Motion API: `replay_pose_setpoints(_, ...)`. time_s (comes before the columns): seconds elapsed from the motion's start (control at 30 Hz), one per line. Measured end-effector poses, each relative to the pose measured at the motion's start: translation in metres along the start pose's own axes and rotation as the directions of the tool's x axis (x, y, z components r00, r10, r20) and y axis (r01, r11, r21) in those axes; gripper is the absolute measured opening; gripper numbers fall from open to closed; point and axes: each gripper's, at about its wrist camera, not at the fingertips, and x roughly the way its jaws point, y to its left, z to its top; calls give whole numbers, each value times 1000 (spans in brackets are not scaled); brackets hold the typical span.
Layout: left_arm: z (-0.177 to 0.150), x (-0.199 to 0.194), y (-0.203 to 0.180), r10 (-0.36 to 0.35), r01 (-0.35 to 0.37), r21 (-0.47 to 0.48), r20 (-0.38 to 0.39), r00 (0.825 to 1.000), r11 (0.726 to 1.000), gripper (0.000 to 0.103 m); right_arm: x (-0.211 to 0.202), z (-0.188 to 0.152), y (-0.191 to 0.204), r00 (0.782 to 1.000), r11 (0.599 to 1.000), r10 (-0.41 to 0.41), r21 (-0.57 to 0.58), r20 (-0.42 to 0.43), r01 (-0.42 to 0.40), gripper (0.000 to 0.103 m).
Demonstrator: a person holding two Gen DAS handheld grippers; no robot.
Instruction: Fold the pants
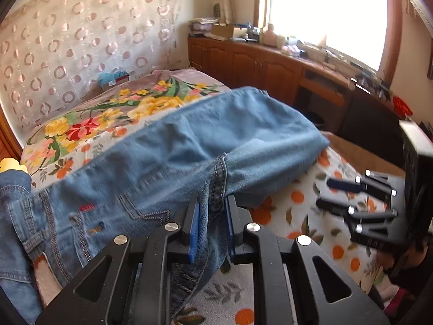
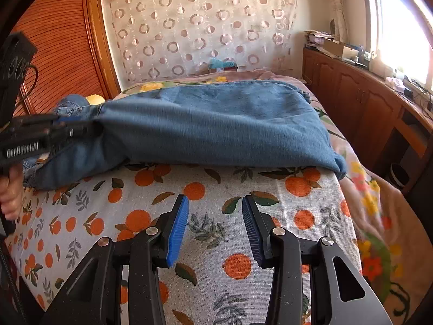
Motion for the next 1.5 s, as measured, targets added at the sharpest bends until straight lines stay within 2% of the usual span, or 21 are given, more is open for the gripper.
replay_pose_setpoints(0.3, -5, -3, 4, -11, 11, 1, -6, 1000, 1000, 18, 10, 23, 2, 998, 999, 47, -18, -48, -48, 43)
replay_pose_setpoints(0.5, -20, -11, -1, -16, 16, 13, -17, 1000, 1000, 23, 22, 44, -7, 998, 998, -24, -62, -61, 20, 43)
replay_pose_setpoints(0.57, -30, -21, 2, 7, -7, 11, -7, 1000, 1000, 25, 21, 45, -14, 998, 997, -35, -65, -61, 31, 43)
replay_pose_setpoints(0.63, -41, -32, 7, 42, -42, 3, -4, 999, 999, 30, 19, 44, -18, 997, 996, -47, -73, -55, 43, 43)
replay_pose_setpoints(0.73, -61, -52, 22, 72, -72, -27, 13, 997, 997, 45, 15, 42, -24, 997, 996, -56, -79, -47, 52, 43)
replay_pose_setpoints(0.77, -70, -61, 29, 86, -85, -45, 20, 996, 995, 54, 15, 41, -25, 997, 995, -61, -85, -46, 56, 43)
replay_pose_setpoints(0.8, -76, -66, 37, 95, -94, -60, 23, 995, 994, 55, 16, 41, -27, 997, 994, -65, -91, -46, 61, 43)
replay_pose_setpoints(0.97, -114, -89, 69, 203, -200, -126, 10, 979, 972, 55, 23, 35, -11, 996, 984, -54, -173, -66, 42, 51)
replay_pose_setpoints(1.1, -136, -94, 94, 242, -243, -190, -26, 970, 951, 55, 26, 37, 1, 997, 969, -51, -246, -57, 36, 56)
replay_pose_setpoints(1.2, -144, -88, 107, 226, -234, -220, -58, 972, 947, 55, 33, 40, 8, 996, 953, -71, -300, -57, 51, 59)
replay_pose_setpoints(1.4, -148, -81, 108, 208, -218, -221, -68, 976, 951, 55, 47, 42, 15, 991, 918, -110, -390, -72, 73, 60)
replay_pose_setpoints(1.5, -153, -81, 109, 191, -203, -242, -69, 979, 949, 56, 46, 45, 14, 992, 918, -105, -391, -76, 67, 61)
